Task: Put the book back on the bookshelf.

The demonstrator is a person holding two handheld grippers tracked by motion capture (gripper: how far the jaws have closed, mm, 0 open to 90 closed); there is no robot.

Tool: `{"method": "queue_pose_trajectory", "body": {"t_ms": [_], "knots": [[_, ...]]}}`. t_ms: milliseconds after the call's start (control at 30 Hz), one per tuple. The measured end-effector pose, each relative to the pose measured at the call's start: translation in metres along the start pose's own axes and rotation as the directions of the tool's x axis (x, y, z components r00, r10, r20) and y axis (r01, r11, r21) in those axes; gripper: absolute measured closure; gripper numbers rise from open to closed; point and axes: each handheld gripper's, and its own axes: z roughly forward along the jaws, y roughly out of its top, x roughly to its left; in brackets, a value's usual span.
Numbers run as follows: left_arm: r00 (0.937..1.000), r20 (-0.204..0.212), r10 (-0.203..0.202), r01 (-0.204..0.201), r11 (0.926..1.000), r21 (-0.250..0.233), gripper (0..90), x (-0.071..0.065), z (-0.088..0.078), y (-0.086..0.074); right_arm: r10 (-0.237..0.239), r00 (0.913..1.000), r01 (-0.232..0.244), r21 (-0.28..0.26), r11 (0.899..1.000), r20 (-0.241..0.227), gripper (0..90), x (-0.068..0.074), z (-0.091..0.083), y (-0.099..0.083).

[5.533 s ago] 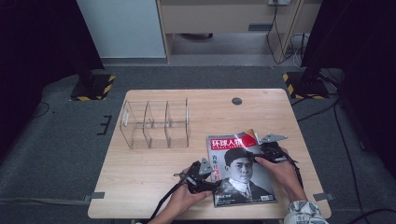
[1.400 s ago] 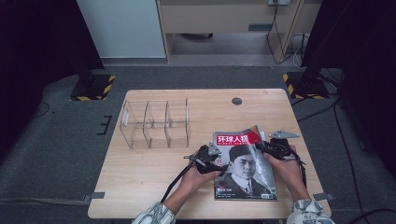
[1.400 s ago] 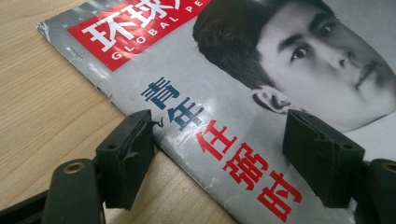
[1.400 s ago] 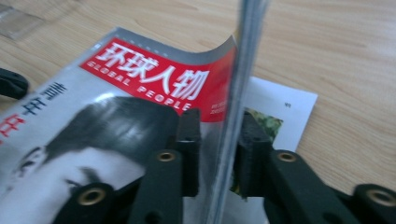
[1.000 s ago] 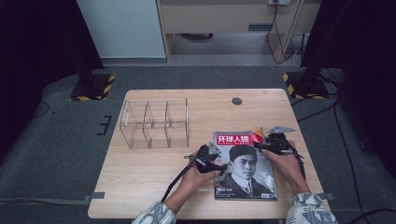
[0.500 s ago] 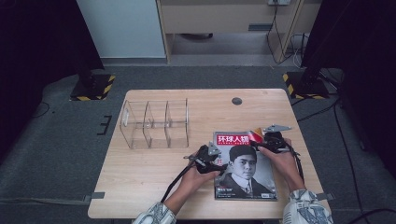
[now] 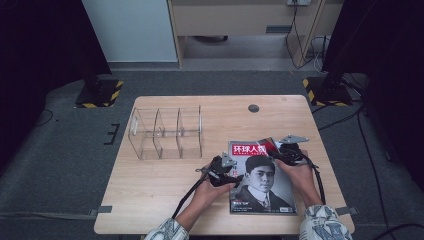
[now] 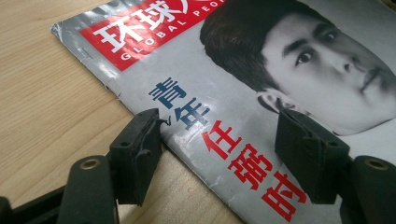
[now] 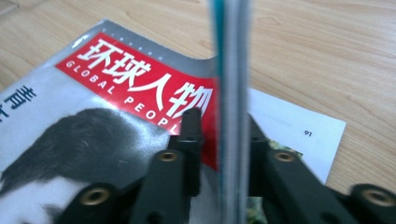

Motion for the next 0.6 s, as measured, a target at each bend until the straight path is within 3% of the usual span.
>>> {"method": "queue_pose_trajectory", "body": {"t_ms": [133, 300, 467, 600], "knots": [[0.9994, 0.013, -0.032, 0.033, 0.9993, -0.016, 30.0, 0.002, -0.001, -0.001, -0.021, 0.9997, 0.021, -0.032, 0.999, 0.011, 87.4, 0.007, -0.004, 0.002], [0.9979, 0.037, -0.054, 0.055, 0.9983, -0.02, 26.7, 0.003, -0.001, -0.001, -0.048, 0.9988, 0.047, -0.094, 0.994, -0.01, 87.8, 0.012, -0.016, 0.007], [0.996, 0.062, -0.065, 0.067, 0.9976, -0.018, 18.0, 0.004, 0.0, -0.001, -0.068, 0.9971, 0.063, -0.138, 0.988, -0.035, 87.8, 0.015, -0.024, 0.011], [0.9965, 0.042, -0.072, 0.073, 0.9973, -0.009, 14.1, 0.007, -0.002, -0.001, -0.084, 0.9953, 0.075, -0.176, 0.982, -0.048, 87.9, 0.019, -0.032, 0.015]]}}
